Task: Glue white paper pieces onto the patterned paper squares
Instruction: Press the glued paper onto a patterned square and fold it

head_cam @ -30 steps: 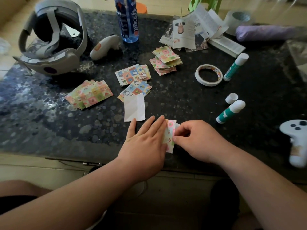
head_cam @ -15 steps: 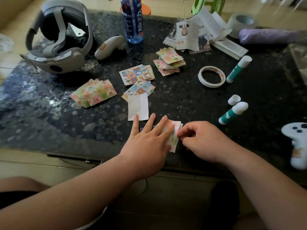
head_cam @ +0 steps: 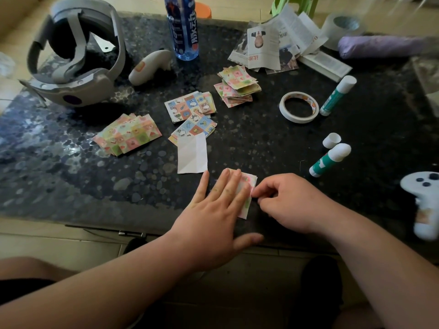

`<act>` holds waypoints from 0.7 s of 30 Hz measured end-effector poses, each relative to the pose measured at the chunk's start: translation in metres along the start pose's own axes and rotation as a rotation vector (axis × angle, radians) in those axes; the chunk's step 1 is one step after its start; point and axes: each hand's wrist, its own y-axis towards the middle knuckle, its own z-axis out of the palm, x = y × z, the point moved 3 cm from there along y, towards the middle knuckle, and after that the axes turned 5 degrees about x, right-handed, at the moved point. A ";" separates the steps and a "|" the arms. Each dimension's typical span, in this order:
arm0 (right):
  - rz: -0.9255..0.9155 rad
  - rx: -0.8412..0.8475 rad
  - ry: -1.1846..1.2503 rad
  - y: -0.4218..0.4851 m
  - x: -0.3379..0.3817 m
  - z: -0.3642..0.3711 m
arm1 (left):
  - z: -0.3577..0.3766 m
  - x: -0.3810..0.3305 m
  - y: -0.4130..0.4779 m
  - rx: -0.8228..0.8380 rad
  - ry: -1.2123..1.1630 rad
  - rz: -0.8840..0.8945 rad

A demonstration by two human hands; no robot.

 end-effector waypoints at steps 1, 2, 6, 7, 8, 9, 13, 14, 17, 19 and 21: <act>0.007 0.000 0.005 0.000 0.000 0.000 | -0.001 -0.001 0.000 0.023 0.003 0.008; 0.014 -0.001 0.009 0.000 -0.001 0.000 | -0.002 -0.002 0.000 0.041 0.005 0.015; 0.030 0.007 0.013 -0.001 -0.001 -0.001 | -0.002 -0.002 -0.001 0.039 0.001 0.031; 0.031 0.015 0.011 -0.001 -0.001 -0.001 | -0.001 -0.001 -0.001 0.032 0.004 0.033; 0.032 0.021 0.011 -0.002 -0.001 -0.001 | -0.001 -0.001 -0.001 0.025 0.006 0.032; 0.033 0.026 0.011 -0.002 -0.001 -0.002 | 0.000 -0.001 -0.001 0.021 0.007 0.029; 0.038 0.025 -0.011 -0.003 -0.001 -0.010 | 0.002 -0.007 -0.003 0.002 -0.003 0.029; 0.031 0.009 -0.018 -0.003 -0.002 -0.011 | 0.004 -0.008 -0.003 -0.013 -0.008 0.034; 0.019 -0.020 -0.029 -0.005 -0.003 -0.013 | 0.004 -0.010 -0.004 -0.057 -0.006 0.031; 0.024 -0.004 -0.049 -0.008 -0.002 -0.012 | 0.002 -0.008 -0.001 -0.057 0.004 0.026; 0.028 0.009 -0.067 -0.010 0.001 -0.011 | 0.000 -0.005 0.004 -0.066 0.003 0.014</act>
